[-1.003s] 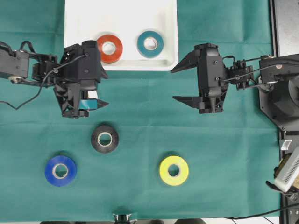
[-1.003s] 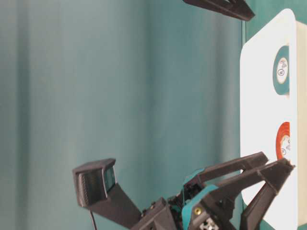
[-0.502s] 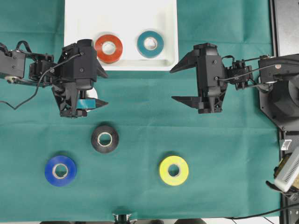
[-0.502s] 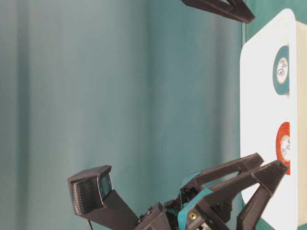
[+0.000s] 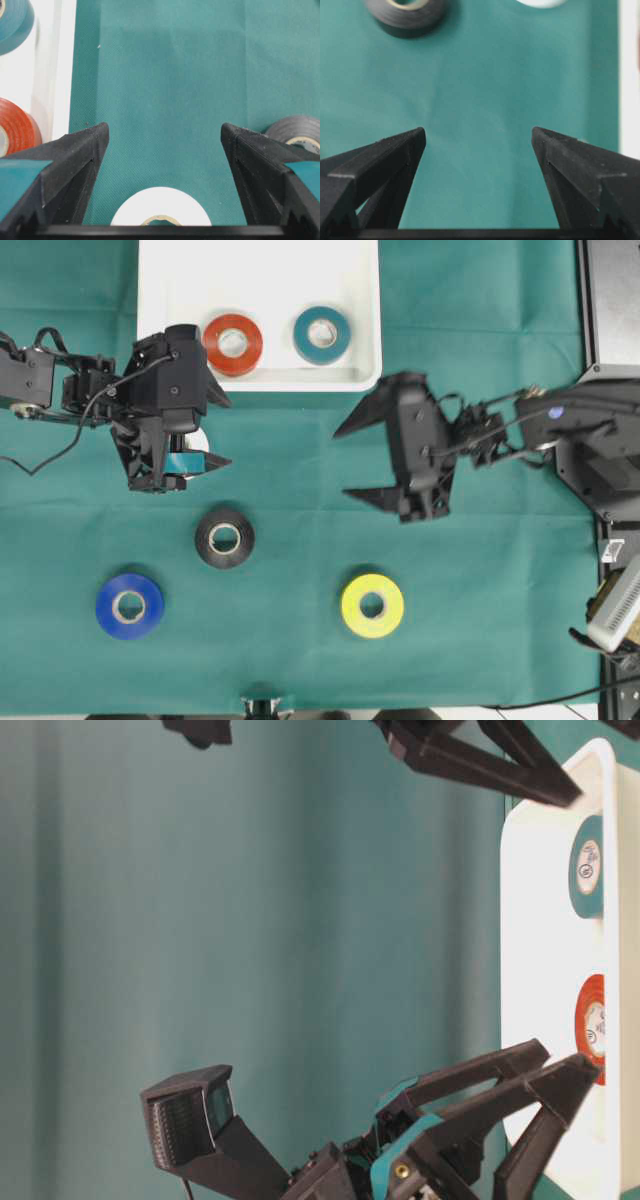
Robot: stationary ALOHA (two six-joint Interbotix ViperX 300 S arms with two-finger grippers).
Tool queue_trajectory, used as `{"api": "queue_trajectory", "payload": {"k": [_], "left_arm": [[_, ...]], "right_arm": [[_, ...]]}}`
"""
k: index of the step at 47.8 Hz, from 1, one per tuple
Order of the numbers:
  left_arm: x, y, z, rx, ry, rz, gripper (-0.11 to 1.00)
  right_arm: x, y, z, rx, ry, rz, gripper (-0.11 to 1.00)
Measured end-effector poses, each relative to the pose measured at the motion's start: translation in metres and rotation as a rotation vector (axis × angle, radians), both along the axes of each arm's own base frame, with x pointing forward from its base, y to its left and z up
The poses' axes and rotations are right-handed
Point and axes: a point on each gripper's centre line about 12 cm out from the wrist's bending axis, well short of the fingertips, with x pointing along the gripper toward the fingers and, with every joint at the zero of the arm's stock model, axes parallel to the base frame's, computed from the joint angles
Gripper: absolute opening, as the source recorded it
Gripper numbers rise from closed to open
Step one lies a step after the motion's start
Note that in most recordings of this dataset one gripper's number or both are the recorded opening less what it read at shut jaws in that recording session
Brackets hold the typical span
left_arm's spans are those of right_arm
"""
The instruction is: Put the tape alternately from left to right into the white case.
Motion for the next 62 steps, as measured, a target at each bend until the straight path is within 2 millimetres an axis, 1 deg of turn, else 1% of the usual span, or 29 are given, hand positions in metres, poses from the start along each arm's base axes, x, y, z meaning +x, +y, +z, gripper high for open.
{"api": "queue_trajectory", "payload": {"k": [10,16,28,36,44,50,62], "left_arm": [[0.000,0.000,0.001,0.000,-0.002,0.000,0.94],[0.000,0.000,0.001,0.000,-0.002,0.000,0.94],[0.000,0.000,0.000,0.000,0.000,0.000,0.94],[0.000,0.000,0.000,0.001,0.000,-0.001,0.94],[0.000,0.000,0.000,-0.001,0.000,0.001,0.94],[0.000,0.000,0.000,-0.001,0.000,0.001,0.94],[0.000,0.000,0.000,0.000,0.000,0.000,0.94]], "right_arm": [[0.018,0.024,-0.005,-0.001,0.009,0.061,0.66],[0.025,0.034,-0.007,-0.004,0.018,0.085,0.66],[0.032,0.035,-0.007,-0.008,0.024,0.083,0.66],[0.042,0.044,-0.010,-0.012,0.032,0.099,0.66],[0.055,0.057,-0.014,-0.046,0.087,0.115,0.66],[0.067,0.064,-0.020,-0.079,0.149,0.113,0.66],[0.092,0.080,-0.026,-0.098,0.173,0.123,0.66]]}}
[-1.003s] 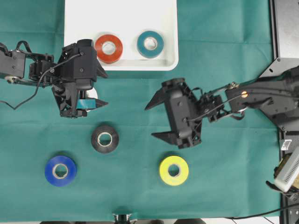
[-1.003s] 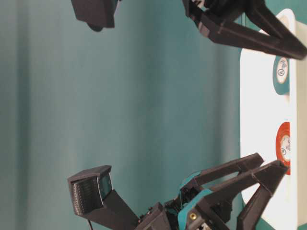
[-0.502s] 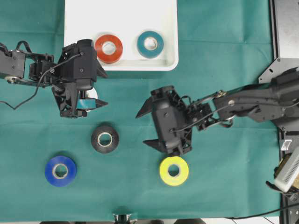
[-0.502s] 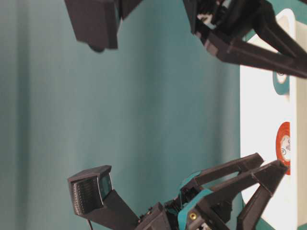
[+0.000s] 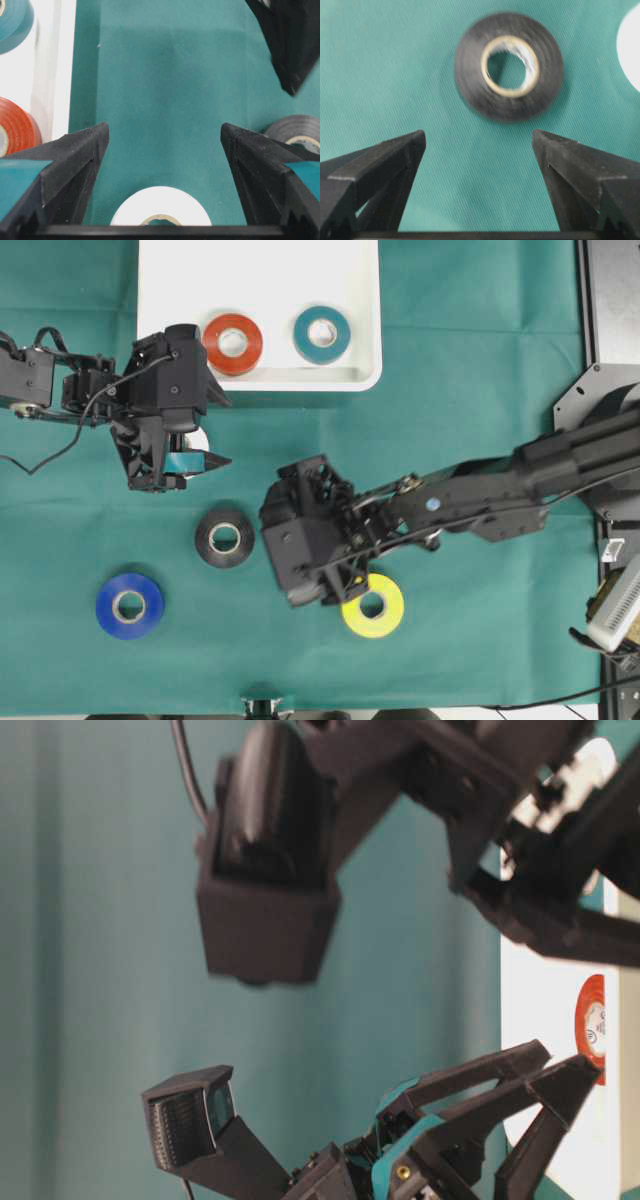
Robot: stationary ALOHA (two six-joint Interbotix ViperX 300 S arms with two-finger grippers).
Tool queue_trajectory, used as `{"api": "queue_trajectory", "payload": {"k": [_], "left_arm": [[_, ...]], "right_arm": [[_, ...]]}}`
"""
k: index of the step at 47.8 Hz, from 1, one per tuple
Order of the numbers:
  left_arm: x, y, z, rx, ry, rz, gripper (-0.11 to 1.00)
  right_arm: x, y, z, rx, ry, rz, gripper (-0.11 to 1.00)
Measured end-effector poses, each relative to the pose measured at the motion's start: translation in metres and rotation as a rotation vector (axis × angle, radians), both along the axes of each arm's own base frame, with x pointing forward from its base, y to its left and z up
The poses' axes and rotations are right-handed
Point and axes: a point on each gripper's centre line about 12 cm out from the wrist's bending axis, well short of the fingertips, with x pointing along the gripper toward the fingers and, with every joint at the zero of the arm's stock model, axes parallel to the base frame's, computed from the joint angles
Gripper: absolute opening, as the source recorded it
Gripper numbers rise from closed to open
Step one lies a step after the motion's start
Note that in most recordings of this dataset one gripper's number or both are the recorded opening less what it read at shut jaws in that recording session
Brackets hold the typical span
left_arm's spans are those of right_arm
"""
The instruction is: Put the tape alternately from left to right into the white case.
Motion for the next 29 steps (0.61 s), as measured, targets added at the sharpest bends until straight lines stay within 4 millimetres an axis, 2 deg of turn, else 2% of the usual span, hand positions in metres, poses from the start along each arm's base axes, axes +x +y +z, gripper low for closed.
{"api": "queue_trajectory", "payload": {"k": [14,29], "left_arm": [[0.000,0.005,0.000,0.000,0.000,0.014,0.94],[-0.001,0.005,-0.002,-0.001,0.006,0.015,0.94]], "right_arm": [[0.023,0.018,-0.007,0.004,-0.010,0.021,0.66],[0.042,0.023,-0.015,-0.018,0.018,0.008,0.66]]}}
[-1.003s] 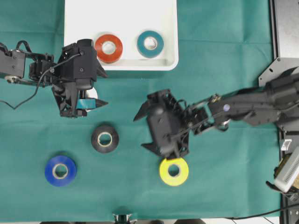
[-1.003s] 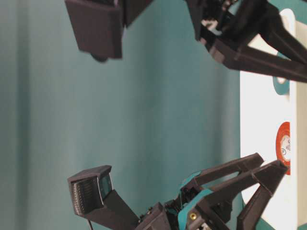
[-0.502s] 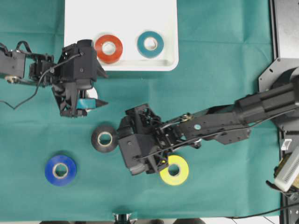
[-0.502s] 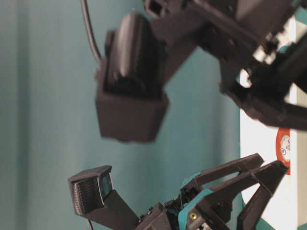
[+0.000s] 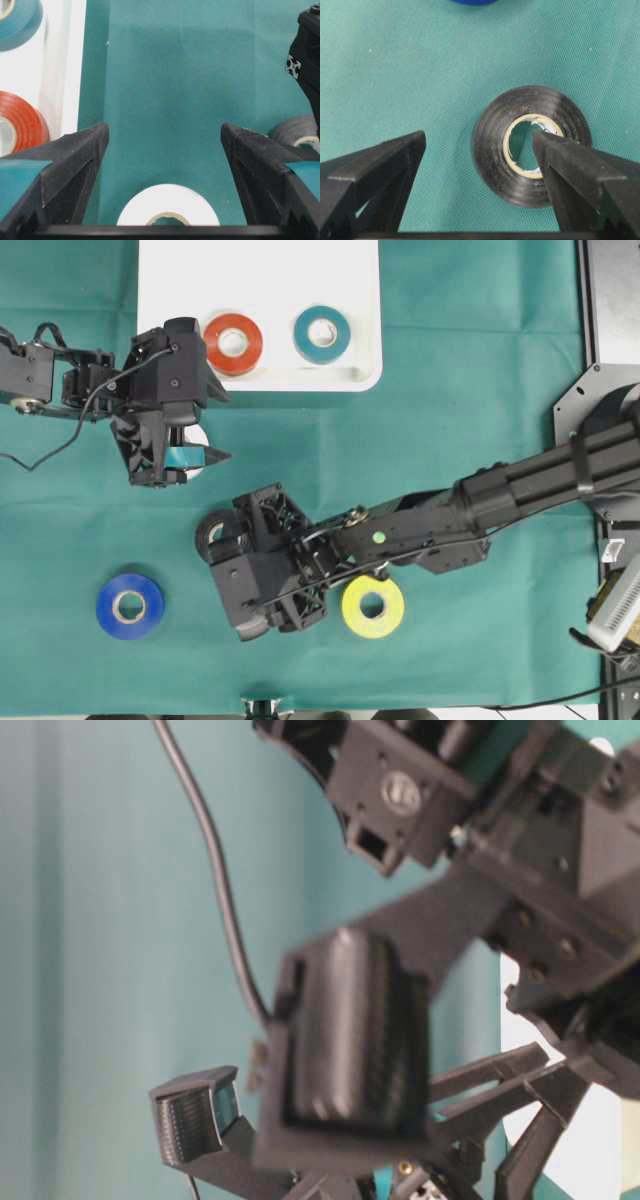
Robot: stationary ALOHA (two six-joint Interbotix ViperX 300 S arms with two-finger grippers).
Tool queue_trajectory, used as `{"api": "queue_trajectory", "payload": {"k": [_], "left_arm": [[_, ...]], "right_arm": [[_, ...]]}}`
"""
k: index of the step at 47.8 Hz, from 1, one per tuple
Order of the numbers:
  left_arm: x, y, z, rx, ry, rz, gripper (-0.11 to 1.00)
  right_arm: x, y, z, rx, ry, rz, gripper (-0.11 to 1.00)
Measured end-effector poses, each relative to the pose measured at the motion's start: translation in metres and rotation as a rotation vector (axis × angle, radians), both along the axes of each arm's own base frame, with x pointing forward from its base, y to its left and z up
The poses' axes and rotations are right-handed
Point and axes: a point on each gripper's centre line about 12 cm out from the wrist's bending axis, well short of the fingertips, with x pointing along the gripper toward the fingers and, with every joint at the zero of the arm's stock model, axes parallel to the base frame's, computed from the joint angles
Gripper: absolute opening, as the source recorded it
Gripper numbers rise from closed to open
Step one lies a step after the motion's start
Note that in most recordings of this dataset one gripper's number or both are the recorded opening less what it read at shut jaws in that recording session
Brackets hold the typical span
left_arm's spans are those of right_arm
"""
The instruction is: Put the tape alternately from left to right into the white case.
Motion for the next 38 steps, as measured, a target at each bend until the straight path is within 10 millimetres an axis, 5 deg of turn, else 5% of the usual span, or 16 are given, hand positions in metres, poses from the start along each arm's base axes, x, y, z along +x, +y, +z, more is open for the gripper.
{"api": "queue_trajectory", "payload": {"k": [38], "left_arm": [[0.000,0.001,0.000,-0.001,0.000,0.002,0.94]], "right_arm": [[0.008,-0.006,-0.022,-0.042,0.057,-0.012,0.62]]}}
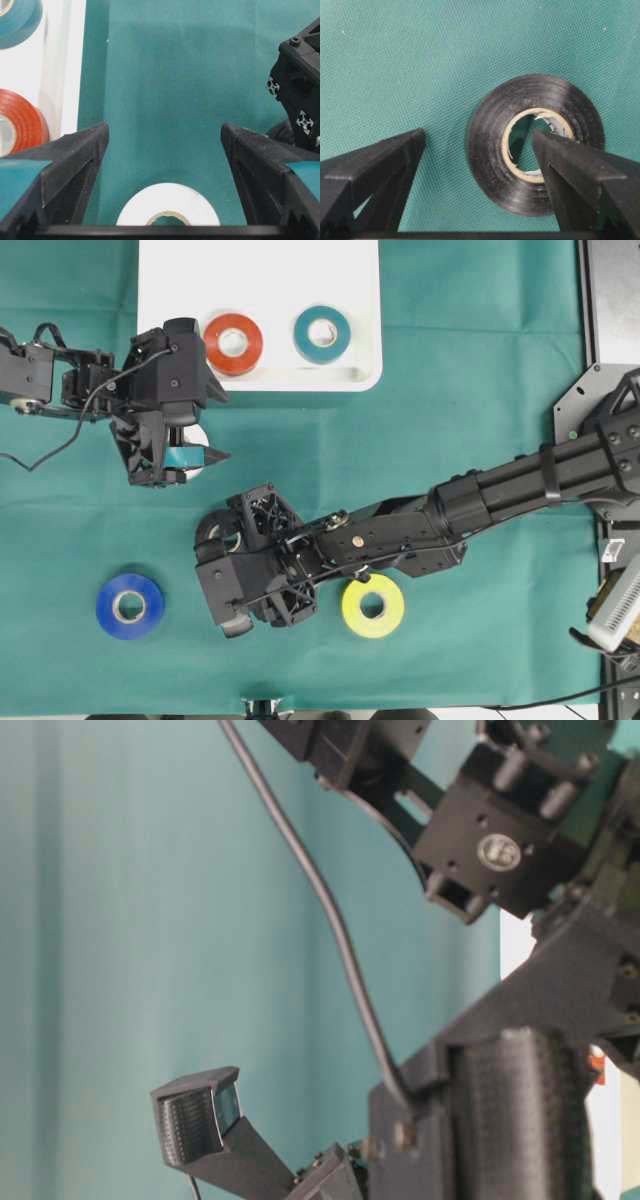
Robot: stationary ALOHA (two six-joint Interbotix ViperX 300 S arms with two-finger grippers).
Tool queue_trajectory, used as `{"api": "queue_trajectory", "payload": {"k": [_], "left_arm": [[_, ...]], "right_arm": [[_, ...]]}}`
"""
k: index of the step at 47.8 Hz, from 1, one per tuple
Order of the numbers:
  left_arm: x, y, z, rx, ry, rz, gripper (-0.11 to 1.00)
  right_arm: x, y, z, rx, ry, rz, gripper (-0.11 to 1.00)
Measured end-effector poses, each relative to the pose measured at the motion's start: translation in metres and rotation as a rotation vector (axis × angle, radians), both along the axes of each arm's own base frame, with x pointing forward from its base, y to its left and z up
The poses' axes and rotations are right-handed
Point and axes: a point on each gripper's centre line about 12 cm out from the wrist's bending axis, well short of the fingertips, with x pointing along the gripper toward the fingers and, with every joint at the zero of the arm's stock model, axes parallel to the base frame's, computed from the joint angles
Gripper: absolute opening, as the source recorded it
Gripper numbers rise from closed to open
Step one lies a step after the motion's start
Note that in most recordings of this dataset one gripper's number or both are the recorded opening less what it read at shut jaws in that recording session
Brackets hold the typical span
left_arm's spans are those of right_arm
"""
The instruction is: Put the tape alternately from left to right into the white case.
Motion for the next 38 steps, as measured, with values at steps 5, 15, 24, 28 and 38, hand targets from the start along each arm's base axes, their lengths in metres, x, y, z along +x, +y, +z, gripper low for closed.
{"api": "queue_trajectory", "payload": {"k": [5,15,24,28,38], "left_arm": [[0.0000,0.0000,0.0000,-0.001,0.000,0.001,0.94],[-0.0004,0.0000,-0.0005,0.000,0.002,0.000,0.94],[0.0000,-0.0006,0.0000,-0.001,0.000,-0.001,0.94],[-0.0005,0.0000,-0.0006,-0.001,0.003,0.001,0.94],[-0.0005,-0.0006,-0.0006,-0.001,0.003,-0.001,0.94]], "right_arm": [[0.0005,-0.0002,0.0012,-0.022,-0.011,0.020,0.47],[0.0017,-0.0031,0.0001,-0.043,-0.016,0.033,0.04],[0.0026,-0.0060,0.0001,-0.041,-0.016,0.022,0.02],[0.0025,-0.0052,0.0002,-0.040,-0.017,0.023,0.02],[0.0024,-0.0044,0.0010,-0.039,-0.020,0.026,0.02]]}}
